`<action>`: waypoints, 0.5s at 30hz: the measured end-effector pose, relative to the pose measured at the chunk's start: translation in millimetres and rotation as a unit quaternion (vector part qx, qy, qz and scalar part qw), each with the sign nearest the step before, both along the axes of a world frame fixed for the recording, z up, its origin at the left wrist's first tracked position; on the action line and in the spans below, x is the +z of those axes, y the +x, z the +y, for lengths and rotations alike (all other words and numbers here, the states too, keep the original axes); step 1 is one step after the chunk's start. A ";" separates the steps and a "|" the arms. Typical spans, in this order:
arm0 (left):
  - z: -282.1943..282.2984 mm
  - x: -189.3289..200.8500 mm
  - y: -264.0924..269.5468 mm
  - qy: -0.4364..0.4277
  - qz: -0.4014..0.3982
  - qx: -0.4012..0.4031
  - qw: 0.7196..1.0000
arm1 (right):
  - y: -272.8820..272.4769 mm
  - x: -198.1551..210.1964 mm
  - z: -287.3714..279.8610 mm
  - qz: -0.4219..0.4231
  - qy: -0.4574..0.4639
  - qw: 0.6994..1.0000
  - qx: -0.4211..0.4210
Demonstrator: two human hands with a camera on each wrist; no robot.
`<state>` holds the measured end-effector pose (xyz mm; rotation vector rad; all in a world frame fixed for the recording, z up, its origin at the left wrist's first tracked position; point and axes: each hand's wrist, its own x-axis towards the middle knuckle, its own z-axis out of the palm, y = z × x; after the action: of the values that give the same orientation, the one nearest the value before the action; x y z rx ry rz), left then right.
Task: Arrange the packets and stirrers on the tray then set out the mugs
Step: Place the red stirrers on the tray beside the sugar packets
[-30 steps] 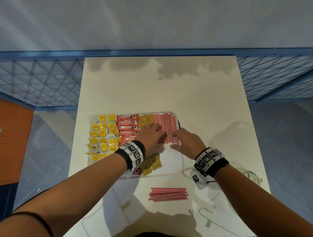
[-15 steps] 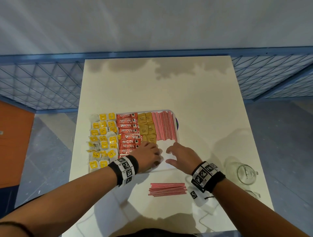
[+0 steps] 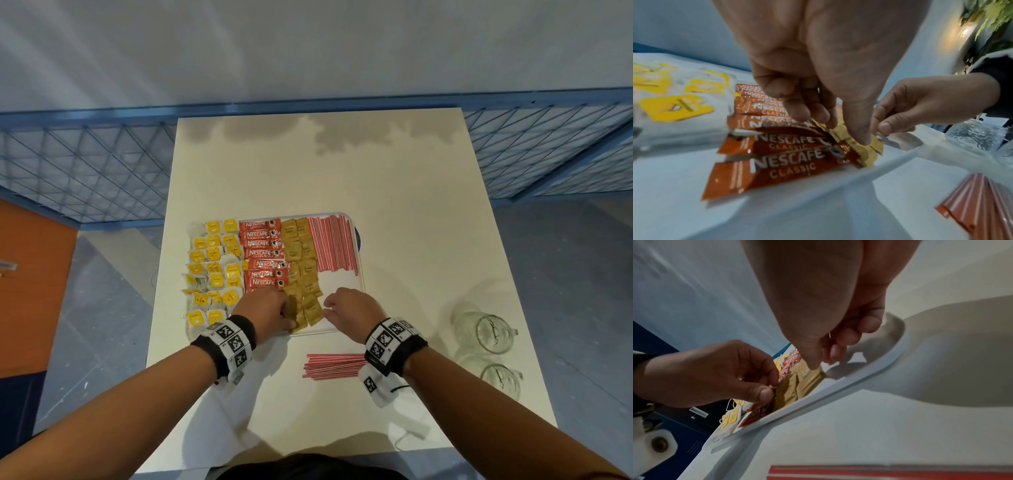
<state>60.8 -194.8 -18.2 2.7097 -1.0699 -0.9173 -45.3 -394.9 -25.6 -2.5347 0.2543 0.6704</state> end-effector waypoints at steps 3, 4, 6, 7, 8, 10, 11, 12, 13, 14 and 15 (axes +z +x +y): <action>-2.5 -2.0 -6.9 -0.013 0.007 -0.003 1.000 | -0.1 -1.6 10.7 -0.003 -0.014 1.000 0.006; -3.5 -2.3 -8.8 -0.020 0.006 -0.001 1.000 | -0.5 -2.4 13.5 -0.003 -0.018 1.000 0.007; -5.5 -3.5 -11.5 -0.024 0.002 0.006 1.000 | -0.9 -3.0 16.7 -0.003 -0.019 1.000 0.001; -6.1 -4.7 -12.1 -0.025 -0.001 0.008 1.000 | -0.7 -3.1 17.3 -0.004 -0.020 1.000 -0.003; -6.6 -6.1 -12.3 -0.026 -0.003 0.008 1.000 | -0.3 -3.5 17.4 -0.006 -0.022 1.000 -0.006; -7.9 -6.0 -11.9 -0.028 -0.008 0.006 1.000 | 0.5 -4.5 18.1 -0.008 -0.029 1.000 -0.010; -8.0 -6.1 -11.4 -0.029 -0.009 0.005 1.000 | 0.7 -5.1 18.7 -0.008 -0.031 0.999 -0.012; -7.7 -6.5 -11.1 -0.032 -0.010 0.006 0.999 | 1.0 -5.9 19.4 -0.007 -0.034 0.999 -0.013; -7.6 -6.0 -10.7 -0.031 -0.008 0.007 0.999 | 1.6 -6.4 19.9 -0.007 -0.035 0.999 -0.014; -6.9 -5.1 -11.2 -0.031 -0.008 0.007 0.999 | 1.7 -6.6 20.2 -0.007 -0.036 0.999 -0.015; -6.8 -4.1 -11.7 -0.029 -0.007 0.008 1.000 | 1.6 -6.5 20.2 -0.007 -0.036 0.999 -0.015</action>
<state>49.1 -201.6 -22.3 2.6772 -1.0577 -0.8520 -43.7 -374.7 -32.2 -2.5987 0.3168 0.6422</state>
